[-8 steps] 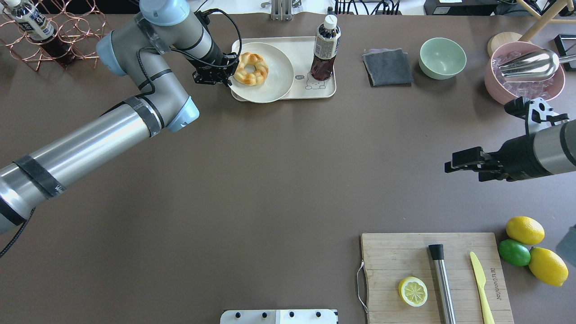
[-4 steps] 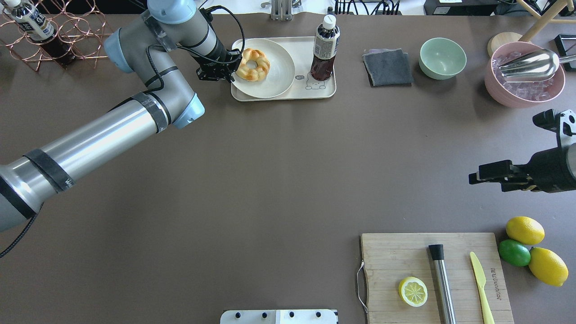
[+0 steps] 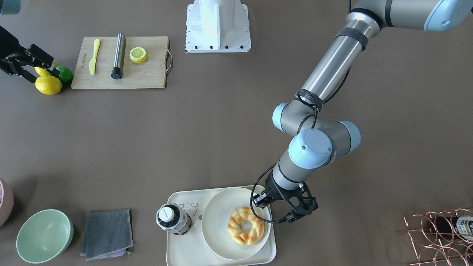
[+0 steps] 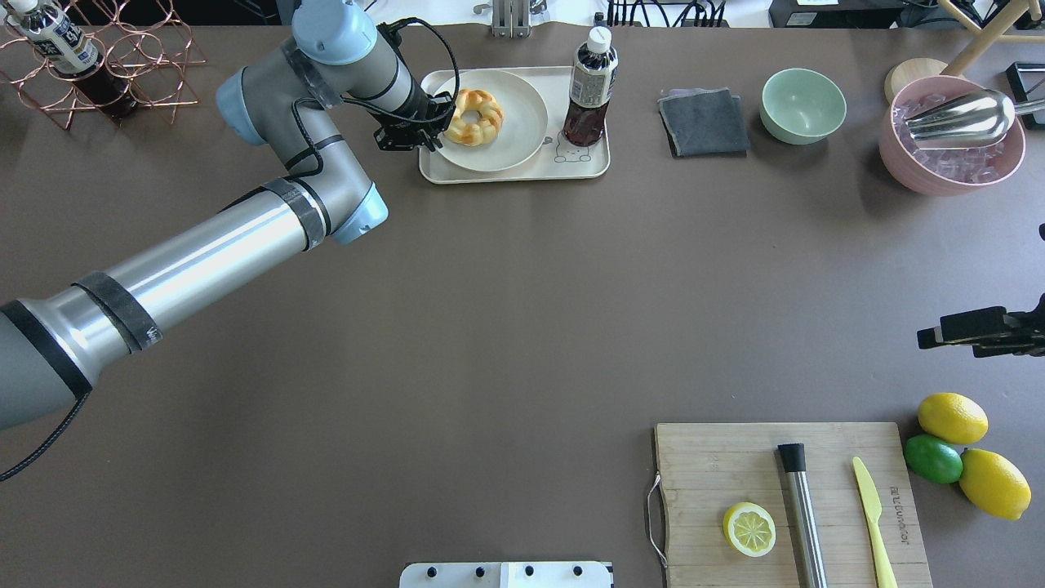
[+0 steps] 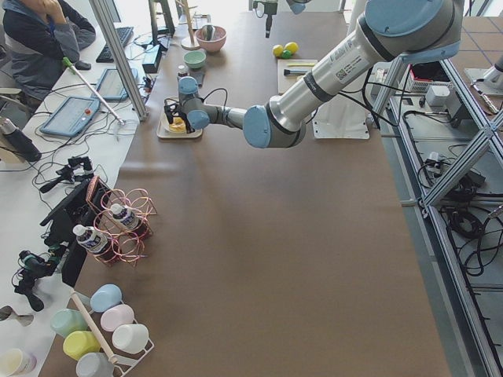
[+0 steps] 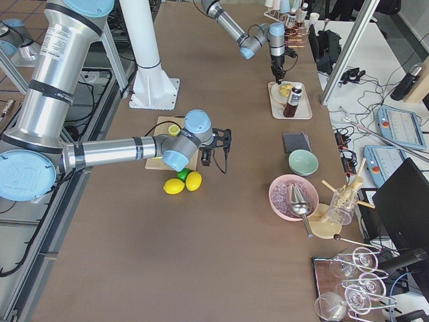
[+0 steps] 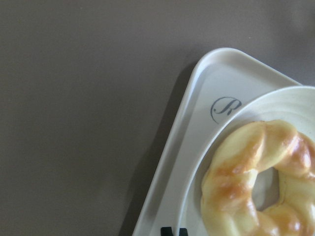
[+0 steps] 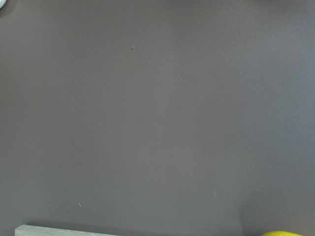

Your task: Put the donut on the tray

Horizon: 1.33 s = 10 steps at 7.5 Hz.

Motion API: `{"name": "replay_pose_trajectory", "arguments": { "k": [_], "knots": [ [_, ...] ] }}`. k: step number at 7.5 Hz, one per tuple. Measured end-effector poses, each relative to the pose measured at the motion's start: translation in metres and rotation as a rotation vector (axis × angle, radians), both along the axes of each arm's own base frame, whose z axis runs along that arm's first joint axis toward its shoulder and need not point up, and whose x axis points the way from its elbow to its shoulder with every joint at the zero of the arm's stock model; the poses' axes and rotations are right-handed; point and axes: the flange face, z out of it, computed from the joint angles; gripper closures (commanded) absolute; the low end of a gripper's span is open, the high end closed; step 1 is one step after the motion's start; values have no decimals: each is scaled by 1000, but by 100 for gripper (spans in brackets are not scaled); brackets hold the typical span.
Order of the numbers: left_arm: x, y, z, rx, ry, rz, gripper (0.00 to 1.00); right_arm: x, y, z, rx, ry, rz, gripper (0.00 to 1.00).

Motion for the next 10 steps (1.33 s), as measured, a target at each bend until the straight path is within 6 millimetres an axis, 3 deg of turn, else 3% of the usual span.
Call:
{"name": "replay_pose_trajectory", "arguments": {
  "k": [1, 2, 4, 7, 10],
  "knots": [
    [-5, -2, -5, 10, 8, -5, 3, 3, -1, 3, 1, -2, 5, 0],
    [-22, -7, -11, 20, 22, -14, 3, 5, -2, 6, 0, -2, 9, 0],
    [-86, 10, 4, 42, 35, 19, 3, 17, -7, 17, 5, 4, 18, 0],
    [-210, 85, 45, 191, -91, 183, 3, 63, -23, 71, 78, 59, 25, 0],
    [-360, 164, 95, 382, -305, 379, 3, 123, -23, 141, 127, 112, 31, 0]
  ]
}}
